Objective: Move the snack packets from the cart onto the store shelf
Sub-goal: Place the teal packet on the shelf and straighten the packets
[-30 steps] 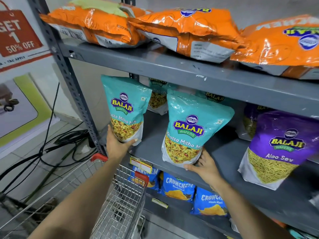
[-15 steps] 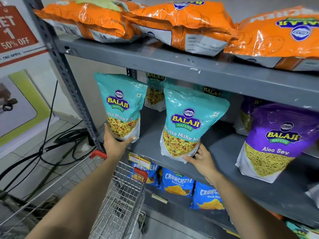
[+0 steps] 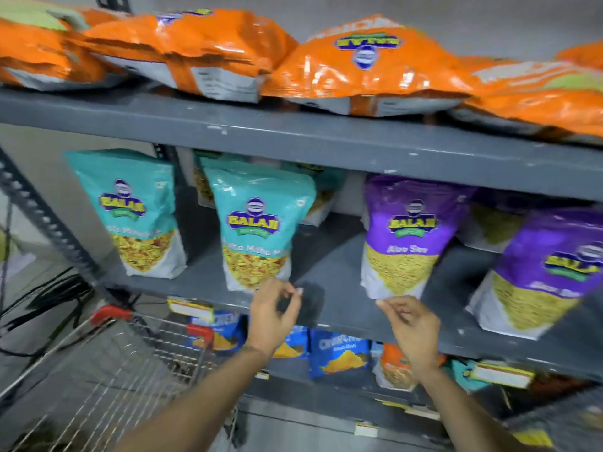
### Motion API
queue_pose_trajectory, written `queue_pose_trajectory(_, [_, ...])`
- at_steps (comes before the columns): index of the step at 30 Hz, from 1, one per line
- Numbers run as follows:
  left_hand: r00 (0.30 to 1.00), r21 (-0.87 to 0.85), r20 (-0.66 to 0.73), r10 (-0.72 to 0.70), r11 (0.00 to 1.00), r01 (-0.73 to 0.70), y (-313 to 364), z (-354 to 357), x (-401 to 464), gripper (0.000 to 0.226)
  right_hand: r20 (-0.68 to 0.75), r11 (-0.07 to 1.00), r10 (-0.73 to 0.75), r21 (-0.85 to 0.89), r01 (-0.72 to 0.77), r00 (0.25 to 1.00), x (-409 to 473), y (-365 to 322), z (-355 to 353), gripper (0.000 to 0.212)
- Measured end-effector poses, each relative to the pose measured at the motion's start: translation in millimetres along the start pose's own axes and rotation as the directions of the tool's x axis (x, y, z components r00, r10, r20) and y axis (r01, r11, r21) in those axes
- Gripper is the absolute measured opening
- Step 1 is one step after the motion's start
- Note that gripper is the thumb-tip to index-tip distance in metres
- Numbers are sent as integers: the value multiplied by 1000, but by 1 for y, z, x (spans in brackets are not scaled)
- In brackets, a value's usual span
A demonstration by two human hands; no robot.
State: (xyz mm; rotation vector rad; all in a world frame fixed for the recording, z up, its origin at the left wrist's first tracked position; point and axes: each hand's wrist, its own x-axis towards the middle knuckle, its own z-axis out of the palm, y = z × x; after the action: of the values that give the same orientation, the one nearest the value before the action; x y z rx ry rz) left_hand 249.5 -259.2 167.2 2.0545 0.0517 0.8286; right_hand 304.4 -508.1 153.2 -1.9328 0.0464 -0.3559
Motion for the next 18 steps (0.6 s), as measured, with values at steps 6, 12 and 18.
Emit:
queue_pose_trajectory(6, [850, -113, 433, -301, 917, 382, 42, 127, 13, 115, -481, 992, 1, -111, -62, 877, 24, 37, -117, 57])
queue_pose_trajectory(12, [791, -89, 492, -364, 883, 462, 45, 174, 32, 101, -460, 953, 138, -179, -244, 877, 52, 73, -155, 140])
queue_pose_trajectory(18, [799, -39, 488, -352, 905, 423, 35, 169, 28, 83, -405, 955, 215, -103, -278, 889, 62, 79, -151, 139])
